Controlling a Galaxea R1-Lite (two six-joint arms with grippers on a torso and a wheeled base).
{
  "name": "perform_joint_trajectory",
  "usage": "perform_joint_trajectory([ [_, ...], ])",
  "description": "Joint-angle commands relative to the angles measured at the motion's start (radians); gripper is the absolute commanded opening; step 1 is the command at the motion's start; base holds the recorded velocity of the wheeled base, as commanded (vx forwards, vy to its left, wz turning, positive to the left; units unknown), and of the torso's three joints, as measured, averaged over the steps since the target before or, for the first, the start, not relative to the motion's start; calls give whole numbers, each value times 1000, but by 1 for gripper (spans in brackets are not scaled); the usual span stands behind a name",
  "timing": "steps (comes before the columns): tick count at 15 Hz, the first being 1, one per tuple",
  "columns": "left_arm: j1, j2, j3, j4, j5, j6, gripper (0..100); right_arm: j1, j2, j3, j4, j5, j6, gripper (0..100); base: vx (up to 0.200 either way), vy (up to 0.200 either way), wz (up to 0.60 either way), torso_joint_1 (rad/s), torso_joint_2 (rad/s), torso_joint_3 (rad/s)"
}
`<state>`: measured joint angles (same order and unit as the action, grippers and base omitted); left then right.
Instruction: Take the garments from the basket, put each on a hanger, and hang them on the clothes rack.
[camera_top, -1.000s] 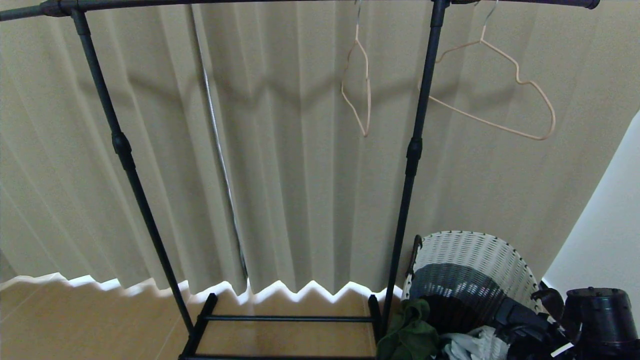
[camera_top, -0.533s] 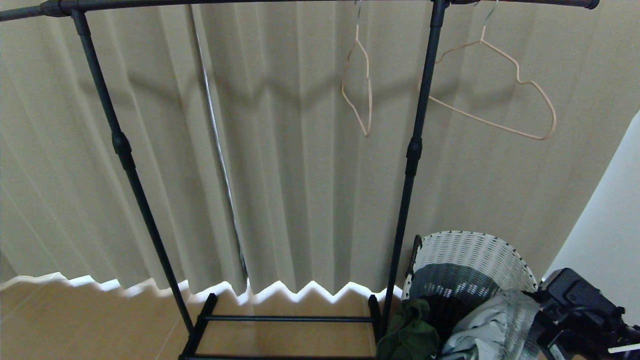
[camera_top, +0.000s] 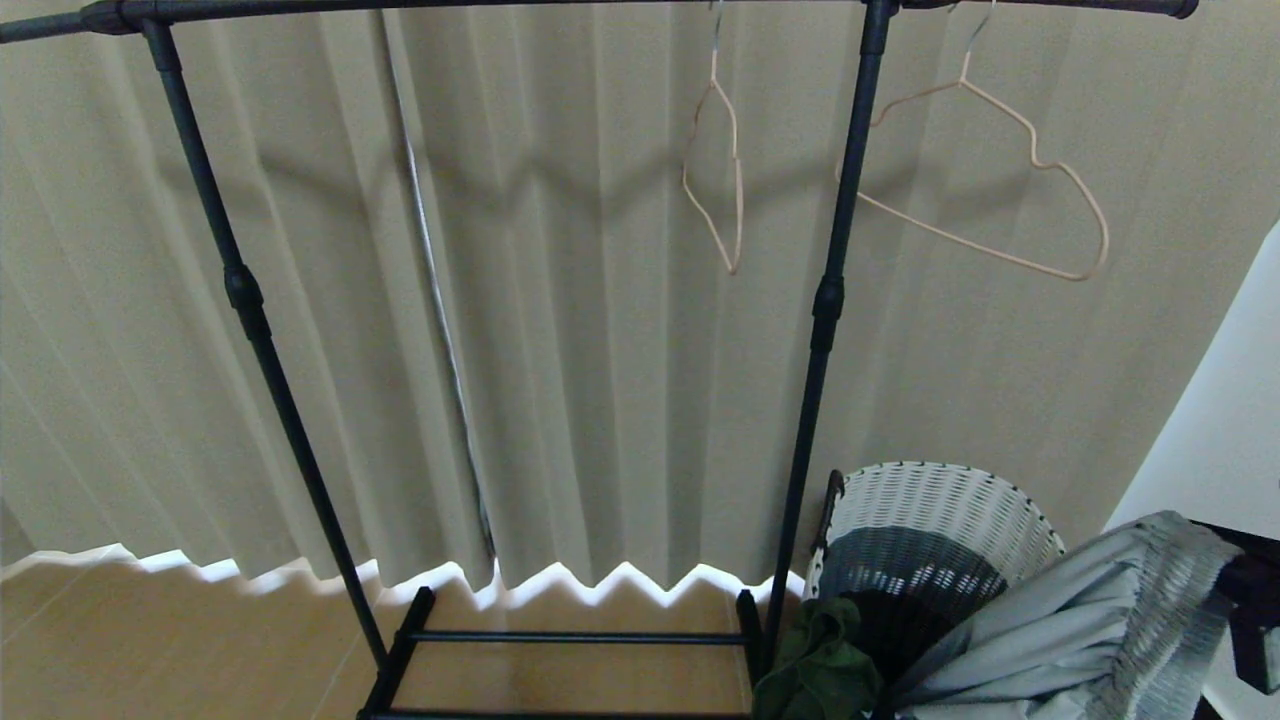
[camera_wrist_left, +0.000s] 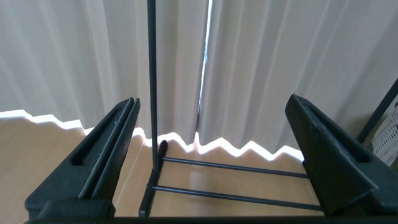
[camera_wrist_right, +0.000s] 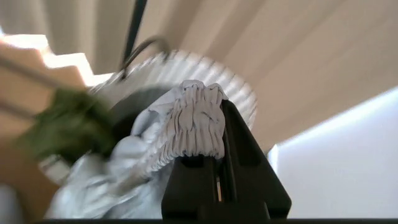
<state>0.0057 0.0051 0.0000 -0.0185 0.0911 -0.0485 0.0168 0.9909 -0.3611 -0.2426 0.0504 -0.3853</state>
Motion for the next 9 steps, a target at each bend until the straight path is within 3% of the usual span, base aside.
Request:
perform_joint_trajectory([
  [1,0,-1,0,0,1,-1,100,-5,-146,-73,95,3,39,0,0,0,0,0,0,0],
  [4,0,3,0,2,-1,10,100,-5,-153,-67,101,-1,37,0,0,0,0,0,0,0],
  [9,0,1,0,2,-2,16,100,-5,-166,-44,106,-6,37,0,-200,0,0,5,1,1],
])
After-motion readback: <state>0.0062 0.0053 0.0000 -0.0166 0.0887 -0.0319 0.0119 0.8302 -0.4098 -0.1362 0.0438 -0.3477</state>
